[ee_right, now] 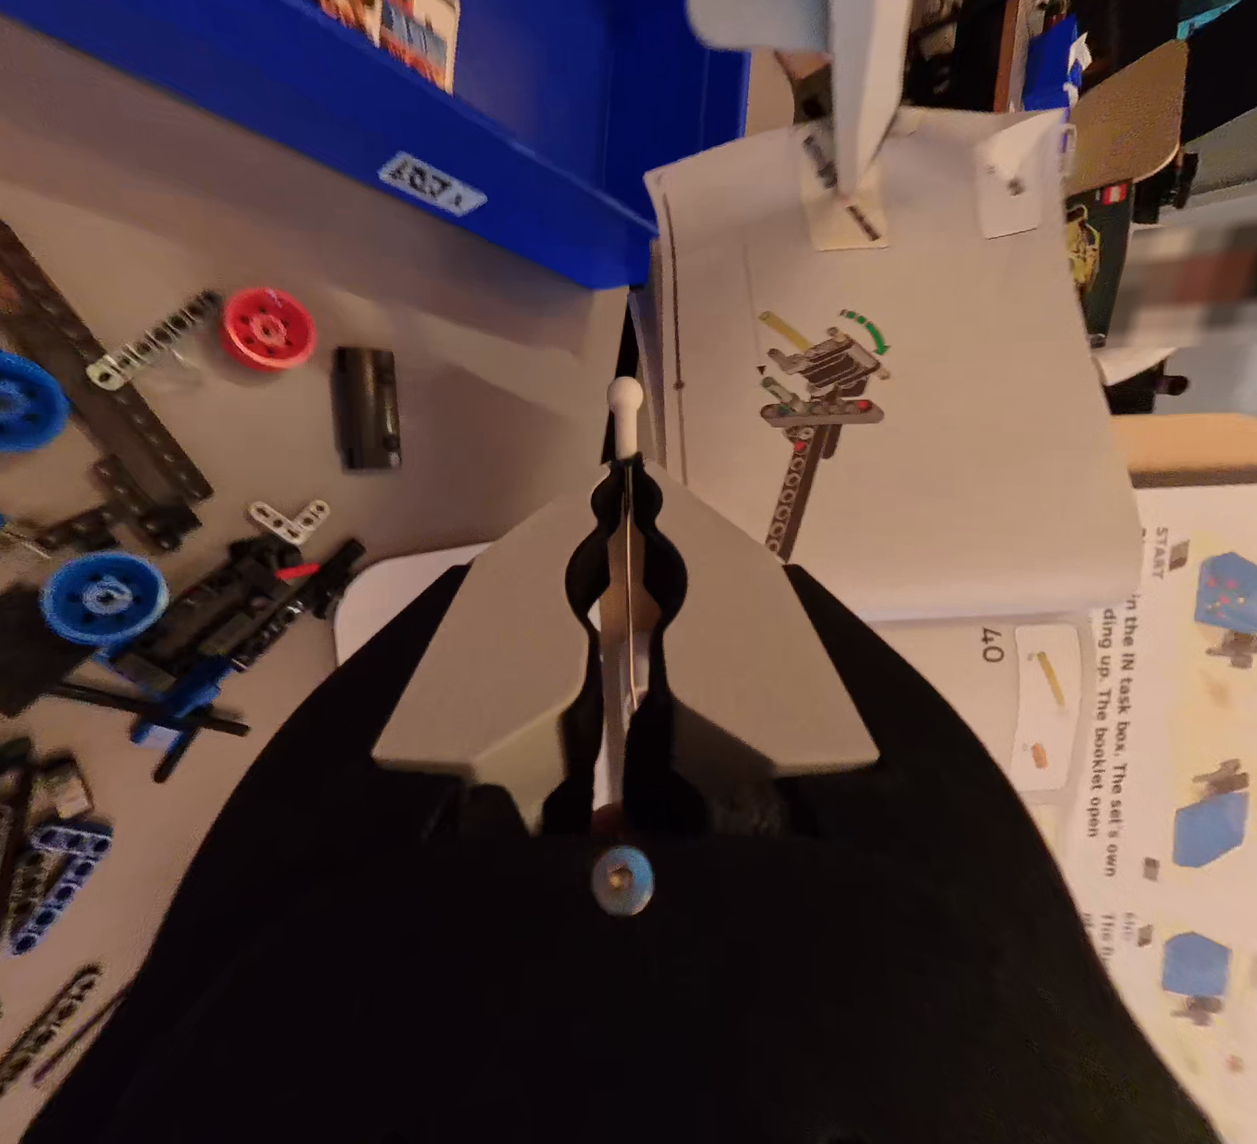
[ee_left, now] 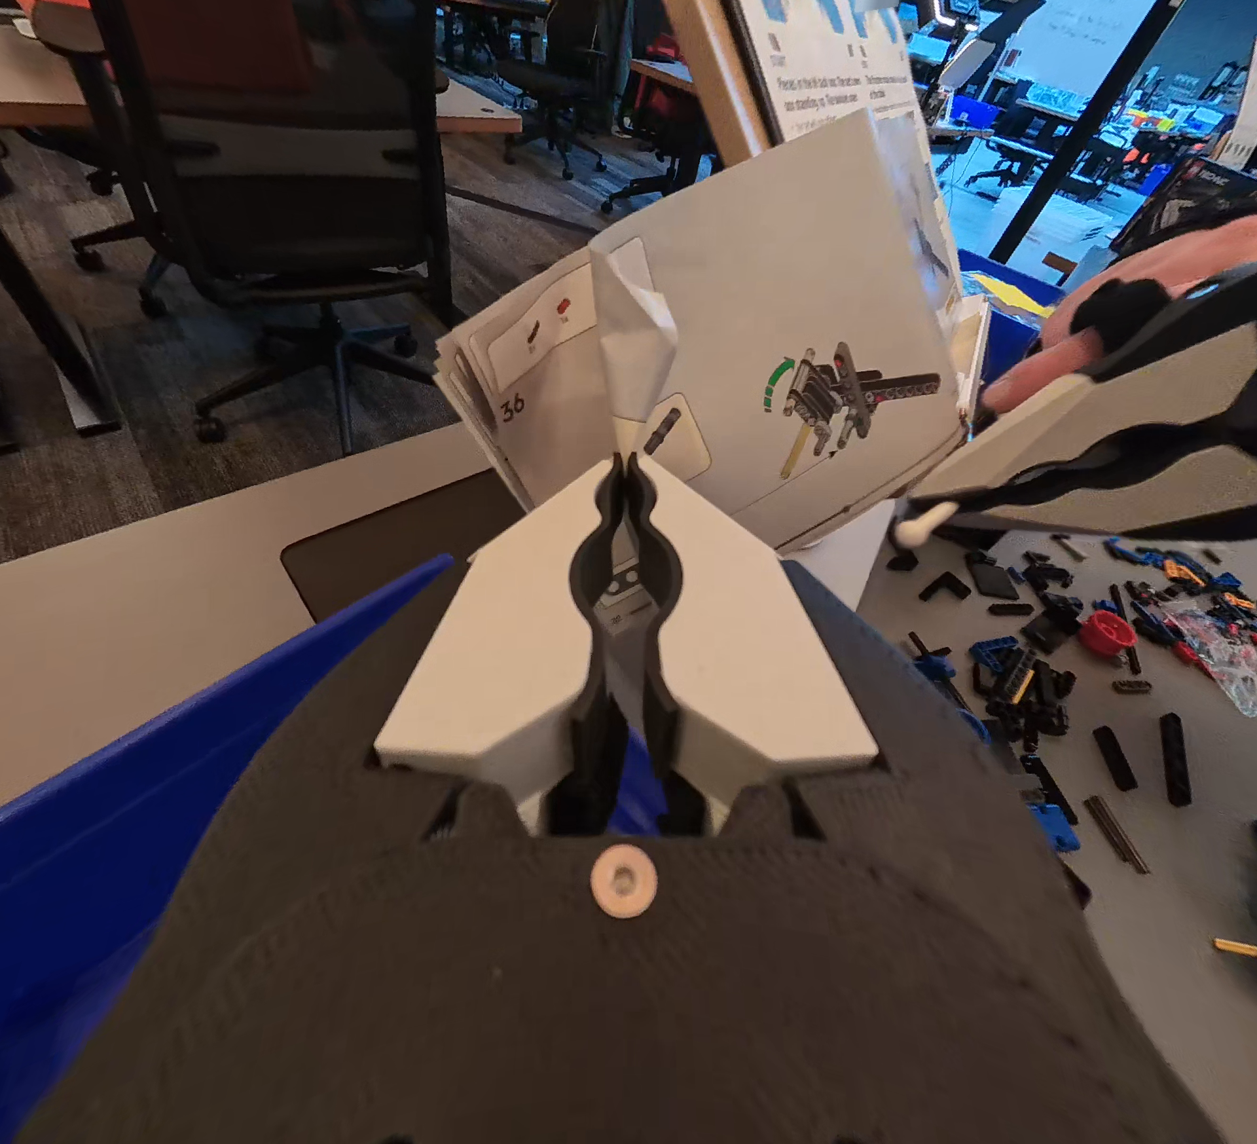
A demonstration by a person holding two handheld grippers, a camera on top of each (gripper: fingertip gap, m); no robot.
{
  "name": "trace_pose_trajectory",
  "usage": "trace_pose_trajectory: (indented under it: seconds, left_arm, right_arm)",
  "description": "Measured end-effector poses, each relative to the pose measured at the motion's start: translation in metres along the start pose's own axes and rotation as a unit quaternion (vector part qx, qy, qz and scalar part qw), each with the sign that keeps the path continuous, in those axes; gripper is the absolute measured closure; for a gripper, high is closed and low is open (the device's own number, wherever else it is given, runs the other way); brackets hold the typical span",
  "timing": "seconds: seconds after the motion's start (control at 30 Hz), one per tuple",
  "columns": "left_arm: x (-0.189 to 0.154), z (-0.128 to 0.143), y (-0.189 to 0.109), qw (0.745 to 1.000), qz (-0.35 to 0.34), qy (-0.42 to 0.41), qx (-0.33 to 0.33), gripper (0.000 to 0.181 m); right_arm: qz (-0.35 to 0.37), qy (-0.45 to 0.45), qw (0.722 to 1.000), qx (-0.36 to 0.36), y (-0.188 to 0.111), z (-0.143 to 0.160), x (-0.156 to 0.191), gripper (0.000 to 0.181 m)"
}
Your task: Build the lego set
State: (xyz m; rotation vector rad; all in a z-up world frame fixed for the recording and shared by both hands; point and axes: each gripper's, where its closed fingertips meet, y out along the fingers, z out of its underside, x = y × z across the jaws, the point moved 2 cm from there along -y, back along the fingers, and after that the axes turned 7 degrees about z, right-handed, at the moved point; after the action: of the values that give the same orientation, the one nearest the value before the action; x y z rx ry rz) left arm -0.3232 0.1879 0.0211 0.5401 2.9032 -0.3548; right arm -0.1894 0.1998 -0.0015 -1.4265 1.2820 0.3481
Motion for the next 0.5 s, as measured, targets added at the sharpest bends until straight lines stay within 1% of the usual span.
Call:
trace_pose_trajectory:
  seconds: [0.07,0.17,0.23,0.33,0.37,0.43,0.5]
  left_arm:
    - [0.001,0.004,0.003,1.000,0.005,-0.007,-0.001,0.181]
    - [0.000,0.007,0.007,1.000,0.016,-0.017,0.001,0.181]
    - [0.002,0.010,0.006,1.000,0.014,-0.024,0.000,0.181]
    - [0.010,0.010,-0.001,0.999,-0.005,-0.038,-0.014,0.169]
    - [0.014,0.010,-0.006,0.999,-0.014,-0.042,-0.019,0.166]
    - [0.022,0.009,-0.018,0.998,-0.043,-0.043,-0.030,0.163]
    - [0.028,0.007,-0.033,0.996,-0.073,-0.043,-0.043,0.159]
  right_arm:
    - [0.013,0.044,0.999,-0.029,-0.008,-0.003,-0.009,0.181]
    - [0.020,0.140,0.988,-0.064,-0.012,-0.003,-0.021,0.181]
    - [0.030,0.192,0.979,-0.053,-0.006,0.006,-0.026,0.180]
    - [0.047,0.193,0.979,-0.035,-0.004,0.009,-0.028,0.178]
    - [0.058,0.185,0.981,-0.028,-0.007,0.008,-0.029,0.173]
    - [0.073,0.180,0.981,-0.024,-0.015,0.005,-0.034,0.157]
    - [0.079,0.184,0.980,-0.015,-0.025,0.006,-0.038,0.148]
